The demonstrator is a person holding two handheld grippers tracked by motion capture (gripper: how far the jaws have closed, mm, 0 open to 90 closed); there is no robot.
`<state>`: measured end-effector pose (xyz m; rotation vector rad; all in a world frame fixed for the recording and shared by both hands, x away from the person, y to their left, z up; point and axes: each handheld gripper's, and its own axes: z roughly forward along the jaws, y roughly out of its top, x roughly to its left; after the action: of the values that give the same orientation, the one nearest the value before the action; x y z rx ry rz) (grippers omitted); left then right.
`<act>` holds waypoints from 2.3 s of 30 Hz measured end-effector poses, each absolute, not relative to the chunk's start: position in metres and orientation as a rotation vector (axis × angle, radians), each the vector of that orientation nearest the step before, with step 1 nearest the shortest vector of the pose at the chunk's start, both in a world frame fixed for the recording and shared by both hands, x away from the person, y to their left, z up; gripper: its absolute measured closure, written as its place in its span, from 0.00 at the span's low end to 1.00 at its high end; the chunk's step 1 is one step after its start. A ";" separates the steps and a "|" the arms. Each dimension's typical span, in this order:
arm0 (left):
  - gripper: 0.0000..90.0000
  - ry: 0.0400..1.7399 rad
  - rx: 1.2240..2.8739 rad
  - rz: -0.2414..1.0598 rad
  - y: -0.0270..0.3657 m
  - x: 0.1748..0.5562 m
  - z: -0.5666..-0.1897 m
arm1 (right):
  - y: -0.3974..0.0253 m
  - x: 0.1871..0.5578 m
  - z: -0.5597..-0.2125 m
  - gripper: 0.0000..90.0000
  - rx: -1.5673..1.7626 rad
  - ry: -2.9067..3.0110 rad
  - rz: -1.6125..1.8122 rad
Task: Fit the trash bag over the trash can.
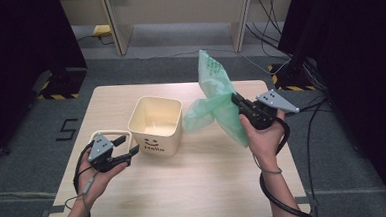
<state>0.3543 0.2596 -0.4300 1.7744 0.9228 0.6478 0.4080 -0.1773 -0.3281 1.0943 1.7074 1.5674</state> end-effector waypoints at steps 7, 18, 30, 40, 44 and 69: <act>0.42 0.925 1.771 0.647 0.259 0.355 -0.429 | -0.174 0.411 -0.324 1.00 1.086 1.689 1.575; 0.42 0.924 1.769 0.651 0.259 0.356 -0.428 | -0.169 0.415 -0.319 1.00 1.081 1.674 1.595; 0.42 0.925 1.763 0.652 0.259 0.356 -0.427 | -0.164 0.418 -0.314 1.00 1.073 1.656 1.604; 0.42 0.925 1.764 0.649 0.258 0.356 -0.427 | -0.160 0.421 -0.306 1.00 1.058 1.634 1.619; 0.42 0.922 1.759 0.652 0.258 0.357 -0.426 | -0.157 0.422 -0.305 1.00 1.056 1.633 1.625; 0.41 0.848 1.722 0.602 0.233 0.369 -0.400 | -0.141 0.425 -0.290 1.00 1.017 1.605 1.678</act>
<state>0.3688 0.2331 -0.4003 1.7224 0.8485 0.6022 0.4246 -0.1406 -0.2902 1.0167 1.6055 1.6776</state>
